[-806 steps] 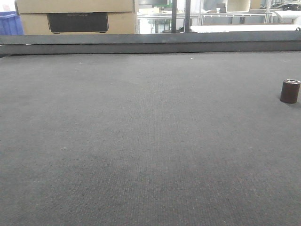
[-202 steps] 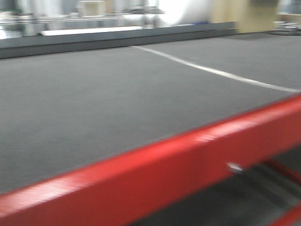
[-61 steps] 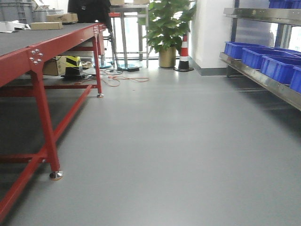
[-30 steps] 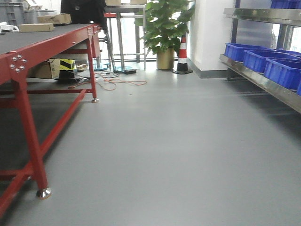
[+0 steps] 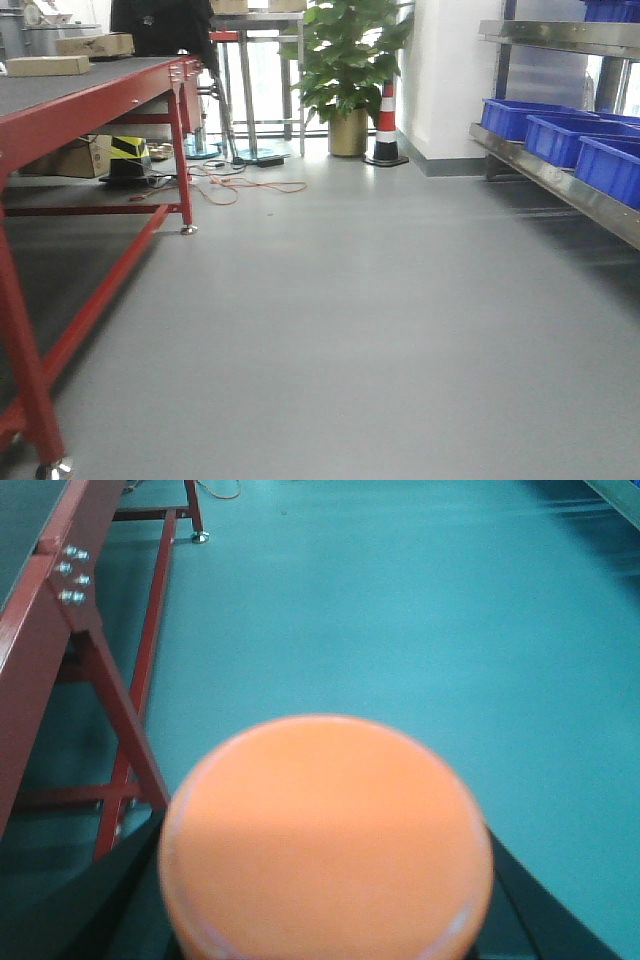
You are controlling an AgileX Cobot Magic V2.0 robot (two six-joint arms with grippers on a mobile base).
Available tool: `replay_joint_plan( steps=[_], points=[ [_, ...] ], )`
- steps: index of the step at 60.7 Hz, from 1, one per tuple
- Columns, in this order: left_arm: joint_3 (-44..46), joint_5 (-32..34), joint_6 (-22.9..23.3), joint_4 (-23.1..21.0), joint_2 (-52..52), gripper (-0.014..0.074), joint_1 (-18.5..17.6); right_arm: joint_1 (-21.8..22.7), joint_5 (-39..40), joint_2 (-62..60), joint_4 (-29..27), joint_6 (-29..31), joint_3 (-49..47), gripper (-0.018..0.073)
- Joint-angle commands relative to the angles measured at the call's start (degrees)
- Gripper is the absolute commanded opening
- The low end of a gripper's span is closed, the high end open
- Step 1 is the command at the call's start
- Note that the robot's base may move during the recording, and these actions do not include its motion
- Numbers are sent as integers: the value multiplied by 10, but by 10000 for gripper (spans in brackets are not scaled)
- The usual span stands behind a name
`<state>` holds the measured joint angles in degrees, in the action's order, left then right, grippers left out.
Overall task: Place cylindrical capacitor in blue bin on shelf
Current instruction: 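Drive the base up to the shelf of blue bins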
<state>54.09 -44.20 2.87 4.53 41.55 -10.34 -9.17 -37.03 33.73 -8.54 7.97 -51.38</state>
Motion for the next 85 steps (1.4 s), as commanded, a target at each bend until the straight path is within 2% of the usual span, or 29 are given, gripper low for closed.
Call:
replay_joint_plan(
  steps=[1,85],
  points=[
    [4,15,-2,-3,-1,-111,-3,-1,15,-3,6,2,-5,-48],
    [4,15,-2,-2,-1,-111,-3,-1,15,-3,6,2,-5,-48]
  ],
)
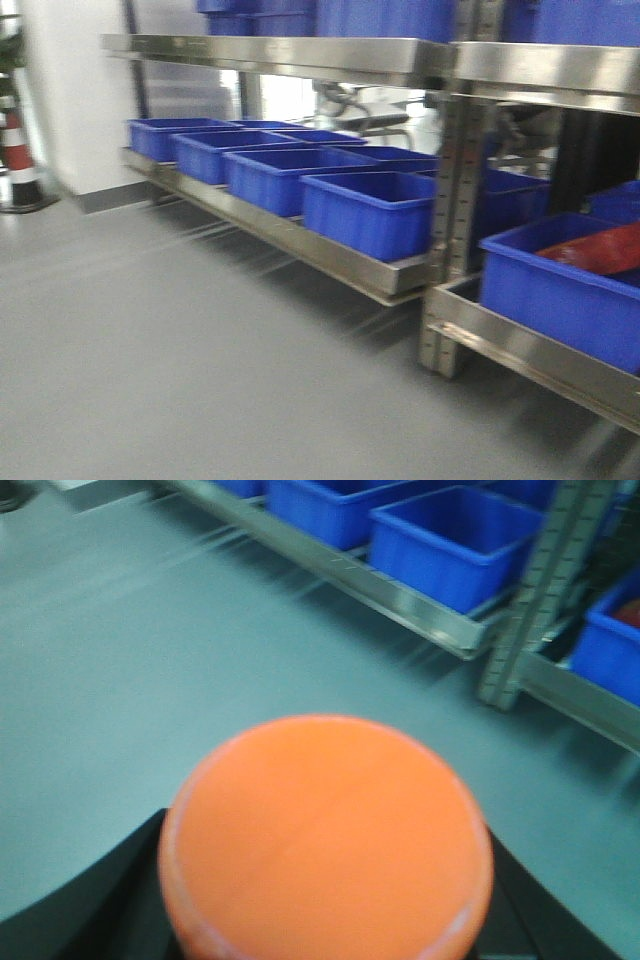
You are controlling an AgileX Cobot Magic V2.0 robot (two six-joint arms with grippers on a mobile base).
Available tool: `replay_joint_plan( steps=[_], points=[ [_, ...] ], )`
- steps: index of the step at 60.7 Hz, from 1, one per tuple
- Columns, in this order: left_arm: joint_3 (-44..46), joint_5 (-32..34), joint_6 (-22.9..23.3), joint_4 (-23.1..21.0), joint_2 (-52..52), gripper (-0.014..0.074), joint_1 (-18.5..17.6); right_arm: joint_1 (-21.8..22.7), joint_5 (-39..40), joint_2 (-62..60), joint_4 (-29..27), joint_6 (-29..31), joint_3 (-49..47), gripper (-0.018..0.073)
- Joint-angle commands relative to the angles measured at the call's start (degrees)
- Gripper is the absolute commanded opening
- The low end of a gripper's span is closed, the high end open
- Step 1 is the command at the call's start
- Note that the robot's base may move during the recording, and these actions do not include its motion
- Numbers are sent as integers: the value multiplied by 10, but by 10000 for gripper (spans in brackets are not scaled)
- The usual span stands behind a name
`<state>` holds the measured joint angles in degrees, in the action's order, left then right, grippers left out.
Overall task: Place cylindrical capacitor in blue bin on shelf
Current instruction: 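Drive the base up to the shelf of blue bins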
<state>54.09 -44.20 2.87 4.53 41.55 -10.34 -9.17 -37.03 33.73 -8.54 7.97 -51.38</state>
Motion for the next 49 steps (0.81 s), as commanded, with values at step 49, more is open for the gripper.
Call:
replay_joint_plan(
  steps=[49],
  points=[
    [4,15,-2,-2,-1,-111,-3,-1,15,-3,6,2,-5,-48]
  ],
)
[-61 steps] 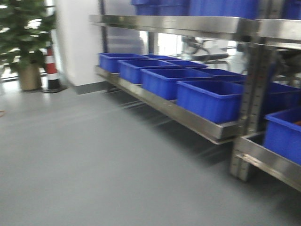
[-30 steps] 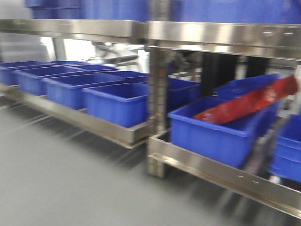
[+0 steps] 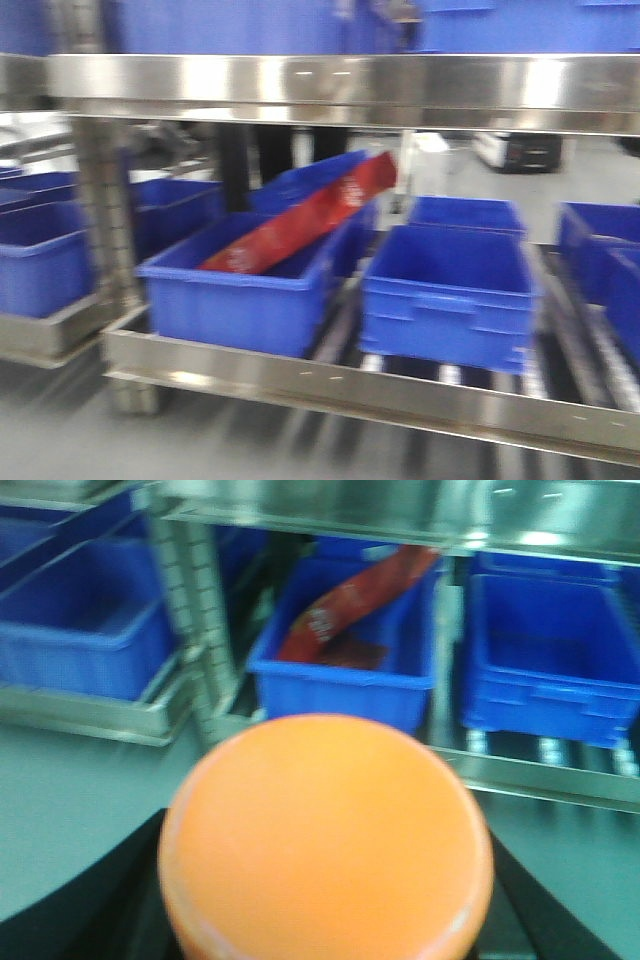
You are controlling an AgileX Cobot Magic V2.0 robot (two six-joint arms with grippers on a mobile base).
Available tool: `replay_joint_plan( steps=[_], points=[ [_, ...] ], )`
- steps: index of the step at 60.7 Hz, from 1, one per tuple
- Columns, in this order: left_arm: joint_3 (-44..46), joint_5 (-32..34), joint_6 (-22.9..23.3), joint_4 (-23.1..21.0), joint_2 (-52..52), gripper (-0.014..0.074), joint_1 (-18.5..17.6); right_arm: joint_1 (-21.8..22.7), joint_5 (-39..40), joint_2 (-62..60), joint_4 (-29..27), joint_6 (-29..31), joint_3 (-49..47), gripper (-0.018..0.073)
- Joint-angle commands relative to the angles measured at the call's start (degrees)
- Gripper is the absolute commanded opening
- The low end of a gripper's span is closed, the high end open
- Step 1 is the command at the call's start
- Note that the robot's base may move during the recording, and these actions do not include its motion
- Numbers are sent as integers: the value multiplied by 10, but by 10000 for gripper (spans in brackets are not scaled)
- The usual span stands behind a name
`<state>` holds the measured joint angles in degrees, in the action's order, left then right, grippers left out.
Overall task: Place cylindrical capacitor in blue bin on shelf
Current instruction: 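Drive the base up to the shelf of blue bins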
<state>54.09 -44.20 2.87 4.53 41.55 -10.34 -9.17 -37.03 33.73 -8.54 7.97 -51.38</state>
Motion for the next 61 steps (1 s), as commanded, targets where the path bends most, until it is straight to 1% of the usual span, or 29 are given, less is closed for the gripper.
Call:
replay_joint_plan(
  steps=[1,61],
  points=[
    [4,15,-2,-2,-1,-111,-3,-1,15,-3,6,2,-5,-48],
    [4,15,-2,-2,-1,-111,-3,-1,15,-3,6,2,-5,-48]
  ],
)
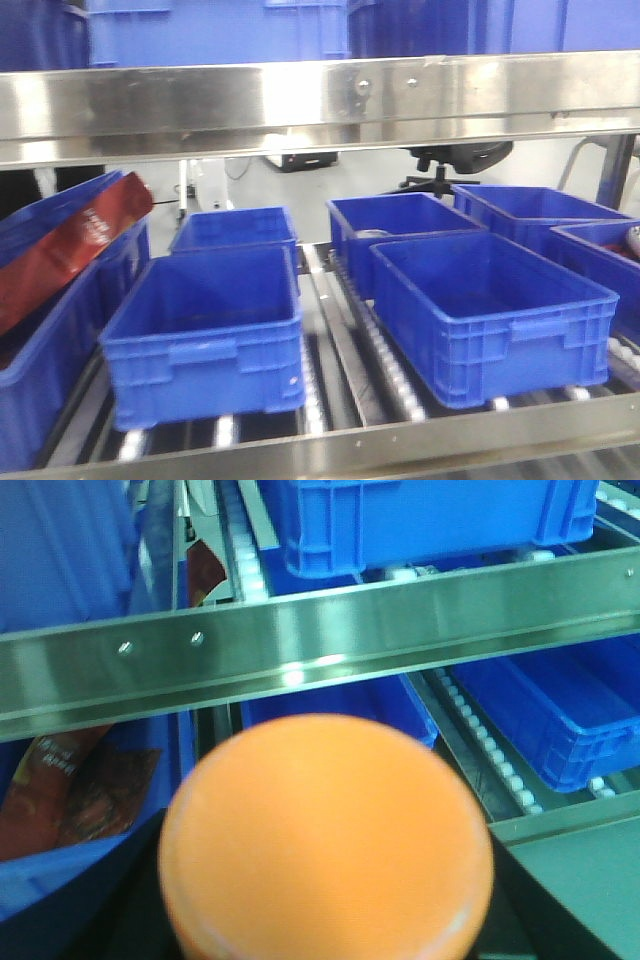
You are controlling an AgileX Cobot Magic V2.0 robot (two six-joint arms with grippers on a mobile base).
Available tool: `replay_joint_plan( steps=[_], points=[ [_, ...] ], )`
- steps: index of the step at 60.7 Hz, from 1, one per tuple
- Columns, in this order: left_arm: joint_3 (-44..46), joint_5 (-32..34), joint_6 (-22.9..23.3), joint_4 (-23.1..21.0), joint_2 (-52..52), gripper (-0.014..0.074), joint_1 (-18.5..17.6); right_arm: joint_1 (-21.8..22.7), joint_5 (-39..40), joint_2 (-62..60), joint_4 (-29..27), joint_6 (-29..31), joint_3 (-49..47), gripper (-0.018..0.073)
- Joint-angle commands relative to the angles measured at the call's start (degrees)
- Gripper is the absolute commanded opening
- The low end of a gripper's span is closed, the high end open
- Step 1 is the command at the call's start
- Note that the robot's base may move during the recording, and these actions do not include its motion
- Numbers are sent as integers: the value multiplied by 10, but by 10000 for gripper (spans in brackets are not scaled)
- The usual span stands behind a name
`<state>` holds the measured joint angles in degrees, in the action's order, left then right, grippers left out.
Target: Place cylindrical capacitor in blue bin on shelf
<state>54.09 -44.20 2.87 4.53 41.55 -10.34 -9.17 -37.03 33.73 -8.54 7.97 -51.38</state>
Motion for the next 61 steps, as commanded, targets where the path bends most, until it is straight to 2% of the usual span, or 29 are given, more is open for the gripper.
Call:
replay_joint_plan(
  steps=[1,61],
  points=[
    [4,15,-2,-2,-1,-111,-3,-1,15,-3,6,2,-5,-48],
    [4,16,-2,-2,-1,-111,-3,-1,15,-3,6,2,-5,-48]
  ],
)
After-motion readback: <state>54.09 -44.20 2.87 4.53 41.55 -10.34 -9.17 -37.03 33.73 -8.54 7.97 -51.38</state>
